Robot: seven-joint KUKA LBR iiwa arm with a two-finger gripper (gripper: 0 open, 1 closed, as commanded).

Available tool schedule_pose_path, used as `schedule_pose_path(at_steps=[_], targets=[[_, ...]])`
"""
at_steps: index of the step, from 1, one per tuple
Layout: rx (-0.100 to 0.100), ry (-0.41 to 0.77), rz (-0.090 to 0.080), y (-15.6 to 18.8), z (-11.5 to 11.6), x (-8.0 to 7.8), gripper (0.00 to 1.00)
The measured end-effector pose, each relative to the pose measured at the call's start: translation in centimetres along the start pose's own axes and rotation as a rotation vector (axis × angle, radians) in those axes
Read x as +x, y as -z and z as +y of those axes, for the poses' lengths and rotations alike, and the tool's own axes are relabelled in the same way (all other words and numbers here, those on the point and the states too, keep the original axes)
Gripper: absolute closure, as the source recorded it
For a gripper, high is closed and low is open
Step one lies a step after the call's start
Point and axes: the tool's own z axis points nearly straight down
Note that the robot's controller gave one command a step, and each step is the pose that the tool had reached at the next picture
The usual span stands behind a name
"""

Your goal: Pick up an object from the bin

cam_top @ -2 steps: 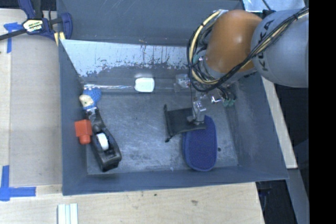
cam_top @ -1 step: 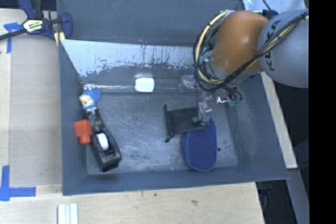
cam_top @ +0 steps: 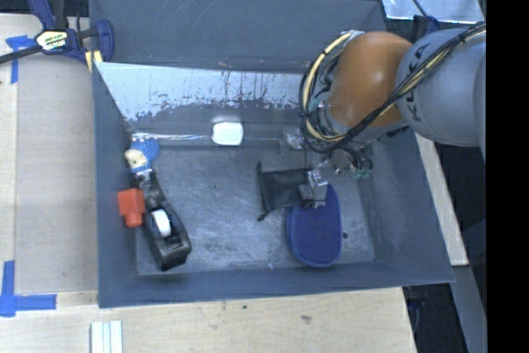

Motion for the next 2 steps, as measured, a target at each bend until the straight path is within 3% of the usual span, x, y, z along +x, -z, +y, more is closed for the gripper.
schedule_pose_path(at_steps=[1, 2], targets=[[0.0, 0.0, -0.003, 0.2, -0.03, -0.13, 0.0], [0.0, 0.0, -0.004, 0.17, -0.02, -0.16, 1.0]])
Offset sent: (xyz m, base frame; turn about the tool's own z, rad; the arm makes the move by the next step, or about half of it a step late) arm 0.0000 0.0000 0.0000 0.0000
